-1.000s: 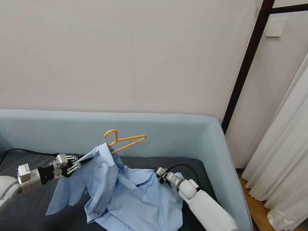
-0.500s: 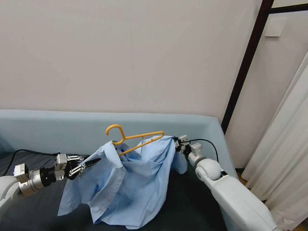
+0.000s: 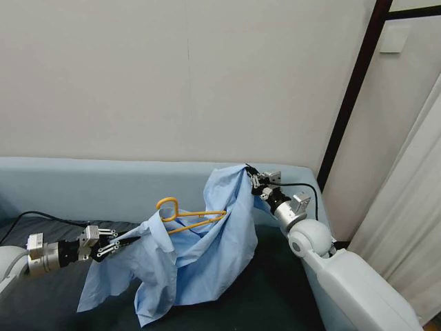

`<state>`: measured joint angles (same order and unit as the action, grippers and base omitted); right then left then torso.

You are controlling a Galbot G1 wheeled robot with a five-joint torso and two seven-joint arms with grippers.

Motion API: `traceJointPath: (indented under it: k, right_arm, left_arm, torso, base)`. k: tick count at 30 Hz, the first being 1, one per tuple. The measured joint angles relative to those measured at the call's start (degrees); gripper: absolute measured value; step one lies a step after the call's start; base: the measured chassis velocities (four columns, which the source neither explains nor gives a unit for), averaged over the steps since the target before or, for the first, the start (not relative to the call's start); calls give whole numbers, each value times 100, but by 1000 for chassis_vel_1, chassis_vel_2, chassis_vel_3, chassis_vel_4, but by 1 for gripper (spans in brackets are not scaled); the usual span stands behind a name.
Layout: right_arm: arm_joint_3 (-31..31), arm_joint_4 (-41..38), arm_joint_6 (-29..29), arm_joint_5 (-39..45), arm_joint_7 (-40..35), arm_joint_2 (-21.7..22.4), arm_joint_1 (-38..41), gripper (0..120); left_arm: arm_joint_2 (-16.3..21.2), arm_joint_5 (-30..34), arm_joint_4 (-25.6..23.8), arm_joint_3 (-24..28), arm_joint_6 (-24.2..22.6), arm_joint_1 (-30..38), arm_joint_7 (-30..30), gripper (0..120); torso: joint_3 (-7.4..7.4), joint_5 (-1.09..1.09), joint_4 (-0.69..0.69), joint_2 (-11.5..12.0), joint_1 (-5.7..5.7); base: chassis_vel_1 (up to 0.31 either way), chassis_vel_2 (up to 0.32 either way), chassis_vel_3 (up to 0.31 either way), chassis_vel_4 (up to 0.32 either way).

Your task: Pick up the clothes from the sofa and hang them on the clothes hanger.

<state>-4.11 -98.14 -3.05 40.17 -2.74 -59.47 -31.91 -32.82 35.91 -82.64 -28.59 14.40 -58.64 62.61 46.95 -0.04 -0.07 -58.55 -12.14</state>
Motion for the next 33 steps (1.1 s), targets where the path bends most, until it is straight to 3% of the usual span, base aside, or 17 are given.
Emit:
traceJointPath:
  k: [6, 11, 15, 21, 22, 23, 25, 27, 31, 33]
  right_arm:
    - [31, -251, -465, 197, 78, -59, -10, 0]
    - [44, -527, -875, 445, 262, -61, -158, 0]
    - [103, -937, -1335, 947, 952, 12, -516, 0]
    - [37, -988, -1639, 796, 1756, 199, -1088, 0]
    - [-34, -893, -1739, 566, 1836, 238, -1256, 0]
    - [-238, -368, -2087, -341, 1869, 259, -1631, 0]
    - [-374, 75, -2137, -1363, 1595, 243, -1861, 0]
    - [-429, 213, -2102, -1696, 1457, 239, -1910, 0]
    - [-585, 612, -1987, -2506, 1266, 215, -1952, 14]
    - [-626, 871, -2109, -2687, 1706, 202, -1863, 22]
  left_arm:
    - [-11, -214, 122, -75, 115, 1, 16, 8]
    - [-59, -426, 175, -111, 194, -41, -471, 8]
    - [-227, -674, 190, -95, 195, -59, -1438, 8]
    - [-395, -494, 57, 18, 178, 0, -2408, 8]
    - [-417, -415, 4, 54, 178, 41, -2592, 8]
    - [-429, -135, -177, 177, 190, 175, -3038, 8]
    - [-370, 51, -343, 233, 215, 286, -3205, 8]
    - [-322, 106, -406, 245, 219, 315, -3225, 8]
    - [-109, 206, -571, 276, 262, 385, -3229, 8]
    - [36, 217, -646, 280, 326, 420, -3243, 8]
  torso:
    - [0, 1, 0, 0, 0]
    - [1, 1, 1, 0, 0]
    - [1, 1, 0, 0, 0]
    - [0, 0, -1, 0, 0]
    - [0, 1, -1, 0, 0]
    - [1, 2, -1, 0, 0]
    - [1, 2, -2, 1, 0]
    - [0, 2, -2, 1, 0]
    - [0, 3, 0, 1, 0]
    - [1, 1, 1, 1, 0]
  base:
    - [0, 0, 0, 0]
    - [0, 0, 0, 0]
    - [0, 0, 0, 0]
    - [0, 0, 0, 0]
    - [0, 0, 0, 0]
    - [0, 0, 0, 0]
    - [0, 0, 0, 0]
    - [0, 0, 0, 0]
    - [0, 0, 0, 0]
    - [0, 0, 0, 0]
